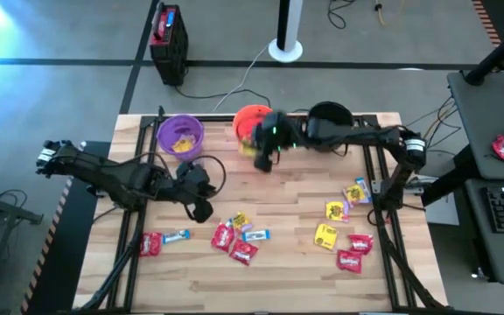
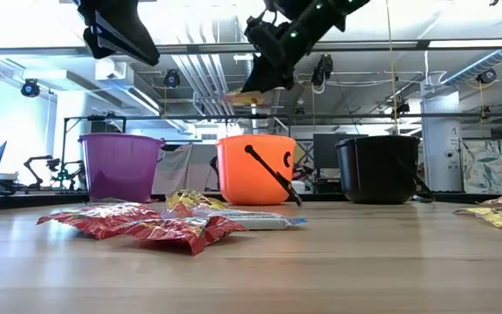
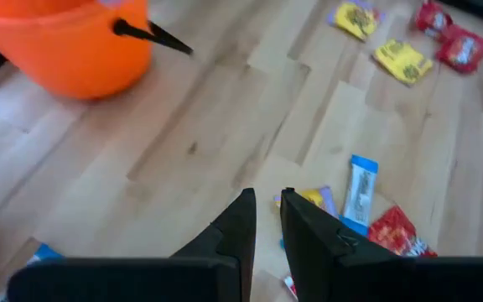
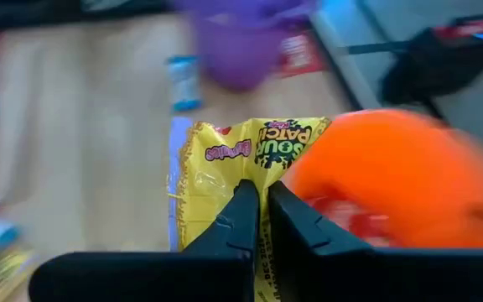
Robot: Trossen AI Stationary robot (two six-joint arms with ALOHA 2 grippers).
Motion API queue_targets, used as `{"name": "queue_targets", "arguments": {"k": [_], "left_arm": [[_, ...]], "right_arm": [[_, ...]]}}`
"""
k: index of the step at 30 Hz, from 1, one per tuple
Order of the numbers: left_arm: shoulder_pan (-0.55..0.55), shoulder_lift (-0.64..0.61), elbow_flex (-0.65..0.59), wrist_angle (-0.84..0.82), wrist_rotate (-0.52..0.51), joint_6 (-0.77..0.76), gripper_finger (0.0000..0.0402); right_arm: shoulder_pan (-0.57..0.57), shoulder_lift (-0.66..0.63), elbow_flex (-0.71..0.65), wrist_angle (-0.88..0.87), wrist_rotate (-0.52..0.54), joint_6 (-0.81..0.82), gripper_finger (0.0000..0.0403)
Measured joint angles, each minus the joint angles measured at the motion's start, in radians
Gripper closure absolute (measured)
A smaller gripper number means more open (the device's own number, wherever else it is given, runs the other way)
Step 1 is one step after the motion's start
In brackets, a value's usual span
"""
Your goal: Sort candy by brand, put in halloween buckets
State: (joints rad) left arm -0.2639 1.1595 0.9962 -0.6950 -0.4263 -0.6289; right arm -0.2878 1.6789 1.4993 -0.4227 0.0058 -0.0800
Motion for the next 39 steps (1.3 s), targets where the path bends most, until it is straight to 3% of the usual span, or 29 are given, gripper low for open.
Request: {"name": "queue_targets", "arguments": {"k": [7, 11, 13, 19, 25, 34, 39], "left_arm": [[0.033, -0.074, 0.046, -0.005, -0.138, 0.037, 0.0359], [0.087, -0.098, 0.118, -0.003, -0.166, 0.177, 0.0359], [0.125, -0.1, 0.157, 0.0, -0.161, 0.263, 0.0359], [0.311, -0.098, 0.242, 0.0, 0.033, 0.444, 0.0359], [0.549, -0.098, 0.246, -0.046, 0.197, 0.461, 0.0363], [0.78, -0.092, 0.231, 0.058, 0.266, 0.303, 0.0363], [0.841, -0.084, 0.21, 0.185, 0.383, 0.197, 0.0356]], "right_arm": [[-0.2, 0.054, 0.066, -0.005, -0.033, 0.14, 0.039], [-0.267, 0.067, 0.063, 0.0, -0.138, 0.185, 0.0391], [-0.279, 0.074, 0.062, 0.001, -0.142, 0.184, 0.0391], [-0.285, 0.089, 0.06, 0.013, -0.146, 0.161, 0.0391], [-0.299, 0.093, 0.06, 0.042, -0.149, 0.095, 0.0391], [-0.331, 0.093, 0.06, 0.276, -0.275, -0.004, 0.0391], [-0.309, 0.109, 0.061, 0.436, -0.278, -0.123, 0.0391]]}}
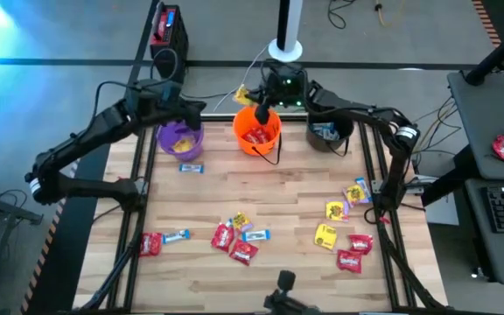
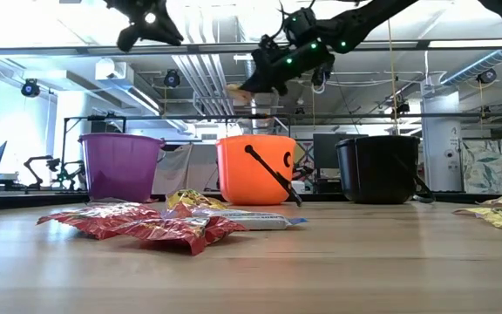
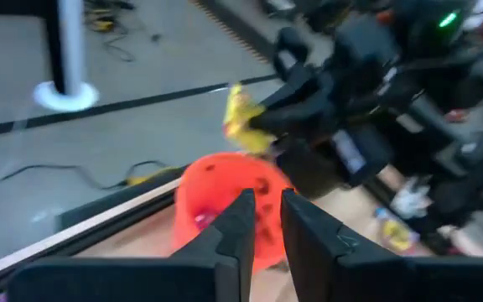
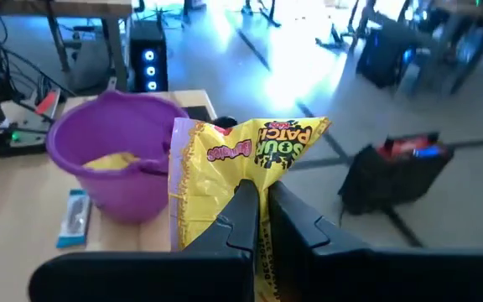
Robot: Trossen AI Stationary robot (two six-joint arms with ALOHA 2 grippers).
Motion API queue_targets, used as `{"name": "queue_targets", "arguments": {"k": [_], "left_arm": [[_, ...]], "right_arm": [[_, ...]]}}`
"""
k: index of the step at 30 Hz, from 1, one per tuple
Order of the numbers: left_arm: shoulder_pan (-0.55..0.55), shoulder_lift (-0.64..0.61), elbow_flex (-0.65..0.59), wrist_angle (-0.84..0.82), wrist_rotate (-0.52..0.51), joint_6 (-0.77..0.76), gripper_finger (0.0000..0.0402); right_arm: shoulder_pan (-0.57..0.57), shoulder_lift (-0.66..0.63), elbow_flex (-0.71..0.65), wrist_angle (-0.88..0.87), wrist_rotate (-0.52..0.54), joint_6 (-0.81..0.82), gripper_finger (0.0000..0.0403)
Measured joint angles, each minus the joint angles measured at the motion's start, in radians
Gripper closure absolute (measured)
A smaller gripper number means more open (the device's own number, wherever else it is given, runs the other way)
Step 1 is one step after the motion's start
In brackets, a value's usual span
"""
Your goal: Sort candy by brand, put in halloween buckets
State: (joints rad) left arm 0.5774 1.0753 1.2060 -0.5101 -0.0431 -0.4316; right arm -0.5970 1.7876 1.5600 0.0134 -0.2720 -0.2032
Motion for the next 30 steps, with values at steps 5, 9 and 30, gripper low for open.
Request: {"name": "queue_targets", "arguments": {"k": [5, 9, 30], "left_arm": [[0.007, 0.046, -0.01, 0.14, 0.192, 0.005, 0.0313], [0.01, 0.08, -0.016, 0.108, 0.174, 0.069, 0.0268], [0.066, 0.163, -0.018, 0.185, 0.242, 0.219, 0.0208]], "right_arm": [[0.036, 0.009, -0.001, 0.121, 0.002, -0.158, 0.0391], [0.068, -0.008, -0.001, 0.155, 0.018, -0.292, 0.0391], [0.12, -0.042, 0.025, 0.199, 0.011, -0.571, 0.0391]]}}
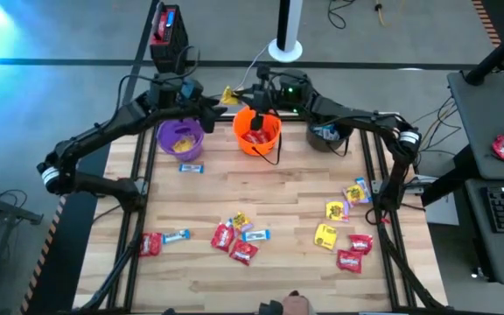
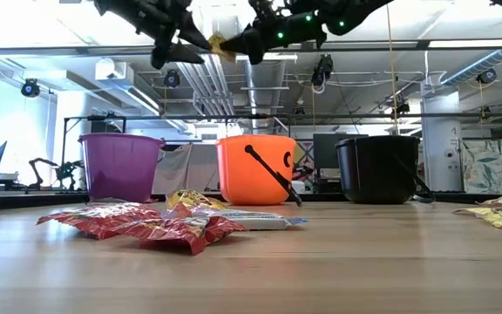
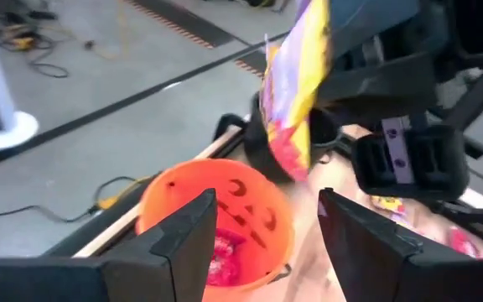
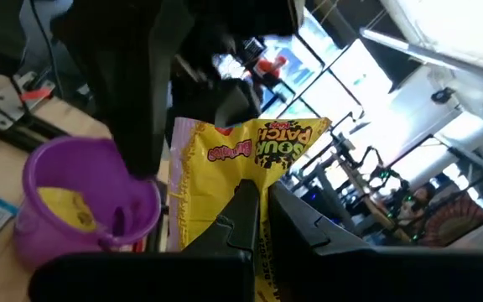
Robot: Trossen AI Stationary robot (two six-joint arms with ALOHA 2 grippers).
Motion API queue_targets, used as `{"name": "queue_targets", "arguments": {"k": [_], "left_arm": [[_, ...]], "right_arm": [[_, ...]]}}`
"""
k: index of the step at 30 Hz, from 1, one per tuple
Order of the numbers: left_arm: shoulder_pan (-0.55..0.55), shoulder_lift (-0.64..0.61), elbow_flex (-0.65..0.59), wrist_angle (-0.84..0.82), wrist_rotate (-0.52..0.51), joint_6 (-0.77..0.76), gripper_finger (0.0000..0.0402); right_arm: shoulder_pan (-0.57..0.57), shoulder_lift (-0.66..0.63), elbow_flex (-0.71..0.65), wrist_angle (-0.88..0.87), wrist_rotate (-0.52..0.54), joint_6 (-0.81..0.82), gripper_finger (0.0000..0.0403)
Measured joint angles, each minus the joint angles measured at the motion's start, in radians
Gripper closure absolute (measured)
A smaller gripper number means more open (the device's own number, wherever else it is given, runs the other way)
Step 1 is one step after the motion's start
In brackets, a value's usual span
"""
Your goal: Sort candy by brand, put in halloween buckets
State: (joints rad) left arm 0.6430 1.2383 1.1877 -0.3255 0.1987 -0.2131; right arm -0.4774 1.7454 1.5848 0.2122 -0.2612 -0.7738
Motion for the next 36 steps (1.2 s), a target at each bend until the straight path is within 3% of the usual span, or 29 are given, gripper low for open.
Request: {"name": "queue_targets", "arguments": {"k": [3, 9, 13, 17, 23, 27, 33, 36], "left_arm": [[0.001, 0.028, 0.002, 0.063, 0.077, -0.004, 0.0208], [0.002, 0.051, 0.004, 0.13, 0.074, -0.011, 0.0222], [0.003, 0.049, 0.005, 0.145, 0.048, -0.001, 0.0273], [0.001, 0.042, 0.005, 0.139, -0.014, 0.05, 0.0377], [0.0, 0.038, 0.005, 0.138, -0.045, 0.07, 0.0397], [0.003, 0.037, 0.006, 0.124, -0.063, 0.074, 0.0399], [0.004, 0.034, 0.008, 0.096, -0.075, 0.074, 0.04], [0.009, 0.017, 0.008, 0.001, -0.141, 0.074, 0.0401]], "right_arm": [[0.002, 0.001, 0.0, 0.011, -0.001, 0.017, 0.0391], [0.013, 0.004, 0.0, 0.01, -0.001, 0.024, 0.039], [0.015, 0.004, 0.0, 0.005, -0.002, 0.048, 0.039], [0.014, 0.004, 0.0, 0.01, -0.003, 0.073, 0.039], [0.011, 0.004, 0.0, 0.013, -0.001, 0.265, 0.0387], [0.008, 0.004, 0.0, 0.0, -0.001, 0.379, 0.0356], [0.005, 0.004, 0.0, -0.007, 0.06, 0.44, 0.0279], [-0.005, 0.002, 0.0, -0.031, 0.101, 0.466, 0.0247]]}}
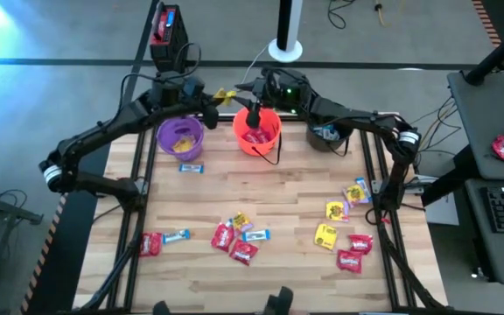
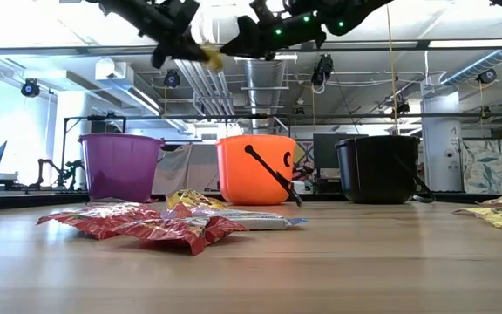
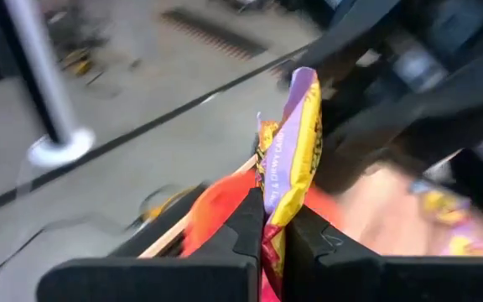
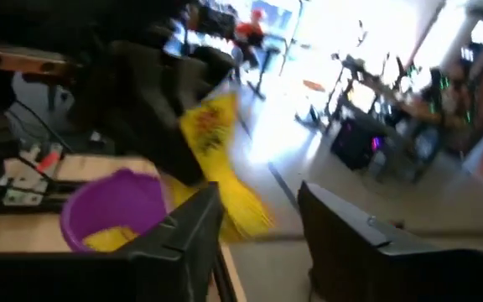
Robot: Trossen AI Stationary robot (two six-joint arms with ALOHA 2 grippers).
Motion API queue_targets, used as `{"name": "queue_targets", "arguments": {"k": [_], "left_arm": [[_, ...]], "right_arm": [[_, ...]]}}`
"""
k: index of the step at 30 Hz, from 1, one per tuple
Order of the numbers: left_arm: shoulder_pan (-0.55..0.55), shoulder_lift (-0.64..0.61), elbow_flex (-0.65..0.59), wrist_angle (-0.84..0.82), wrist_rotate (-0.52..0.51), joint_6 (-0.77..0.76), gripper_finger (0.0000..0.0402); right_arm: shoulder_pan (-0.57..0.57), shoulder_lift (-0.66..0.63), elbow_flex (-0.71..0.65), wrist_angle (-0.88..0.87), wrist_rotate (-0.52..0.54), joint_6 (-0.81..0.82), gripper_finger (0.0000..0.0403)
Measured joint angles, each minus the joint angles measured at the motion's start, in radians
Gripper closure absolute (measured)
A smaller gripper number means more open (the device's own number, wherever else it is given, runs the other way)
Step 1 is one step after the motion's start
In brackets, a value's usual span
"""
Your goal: Sort candy by brand, put in halloween buckets
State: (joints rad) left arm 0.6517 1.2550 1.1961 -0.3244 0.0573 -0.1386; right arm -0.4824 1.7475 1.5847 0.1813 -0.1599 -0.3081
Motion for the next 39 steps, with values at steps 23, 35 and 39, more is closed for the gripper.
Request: {"name": "queue_targets", "arguments": {"k": [23, 35, 39], "left_arm": [[0.052, 0.048, -0.023, -0.812, -0.349, -0.323, 0.039], [0.049, 0.042, -0.049, -0.783, -0.363, -0.243, 0.0268], [0.015, 0.009, -0.036, -0.691, -0.362, -0.189, 0.0248]], "right_arm": [[-0.064, -0.002, 0.014, -0.218, 0.014, 0.17, 0.0209], [-0.063, -0.039, 0.014, -0.405, -0.002, 0.334, 0.0209], [-0.059, -0.091, 0.015, -0.576, -0.082, 0.456, 0.0209]]}}
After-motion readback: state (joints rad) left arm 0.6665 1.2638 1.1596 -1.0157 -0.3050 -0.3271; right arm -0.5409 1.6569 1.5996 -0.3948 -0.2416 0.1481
